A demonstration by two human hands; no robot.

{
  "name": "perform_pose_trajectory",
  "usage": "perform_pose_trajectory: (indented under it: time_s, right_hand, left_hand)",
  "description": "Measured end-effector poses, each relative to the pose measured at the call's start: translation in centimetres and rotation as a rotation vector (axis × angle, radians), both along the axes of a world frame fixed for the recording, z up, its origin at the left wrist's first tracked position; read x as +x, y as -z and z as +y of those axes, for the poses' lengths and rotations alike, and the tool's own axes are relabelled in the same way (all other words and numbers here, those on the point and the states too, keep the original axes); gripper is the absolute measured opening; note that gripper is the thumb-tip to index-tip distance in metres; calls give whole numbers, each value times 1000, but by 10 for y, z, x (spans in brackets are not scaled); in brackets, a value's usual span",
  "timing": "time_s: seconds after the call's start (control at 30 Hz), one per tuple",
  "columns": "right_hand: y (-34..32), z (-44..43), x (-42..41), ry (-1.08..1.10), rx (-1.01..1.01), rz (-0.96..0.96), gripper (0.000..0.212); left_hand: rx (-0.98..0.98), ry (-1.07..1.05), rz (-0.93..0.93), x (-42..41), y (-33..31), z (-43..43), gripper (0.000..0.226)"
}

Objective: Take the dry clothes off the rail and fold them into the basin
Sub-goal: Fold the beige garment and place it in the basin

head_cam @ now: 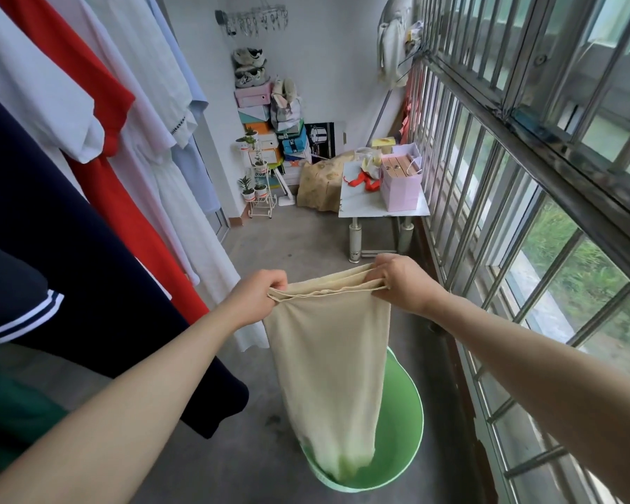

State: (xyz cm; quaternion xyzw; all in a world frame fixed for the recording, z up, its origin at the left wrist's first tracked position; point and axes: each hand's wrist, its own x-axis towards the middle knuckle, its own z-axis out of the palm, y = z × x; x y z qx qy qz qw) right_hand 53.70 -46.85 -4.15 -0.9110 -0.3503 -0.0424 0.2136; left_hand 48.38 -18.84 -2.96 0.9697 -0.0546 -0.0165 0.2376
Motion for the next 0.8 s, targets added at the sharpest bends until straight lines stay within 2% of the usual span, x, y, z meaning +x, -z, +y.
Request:
perform_pose_trajectory:
  time_s: [0.07, 0.2, 0.27, 0.4, 0.57, 0.63, 0.7, 0.8]
  right_hand:
    - [-1, 1, -3, 57, 118, 39, 1]
    - [3, -3, -8, 206, 371, 211, 15]
    - [3, -2, -12, 204, 403, 230, 11]
    - [-8, 1, -23, 245, 506, 310, 42]
    - [-16, 0, -27, 316, 634, 393, 44]
    - [-21, -2, -28, 336, 573, 378, 49]
    - [-25, -6, -25, 356, 340, 383, 54]
    - [-23, -11, -22, 409, -89, 359, 27]
  left_hand:
    - [-38, -57, 18, 1, 0, 1, 27]
    - [-164, -120, 84, -1, 0, 4, 30]
    - [-180, -148, 112, -1, 1, 4, 30]
    - [-94, -141, 123, 0, -3, -7, 32]
    - [-130, -165, 155, 2, -11, -17, 25]
    - [-234, -155, 172, 4, -15, -19, 25]
    - [-377, -146, 237, 2, -14, -20, 26]
    - [-553, -169, 382, -1, -8, -27, 20]
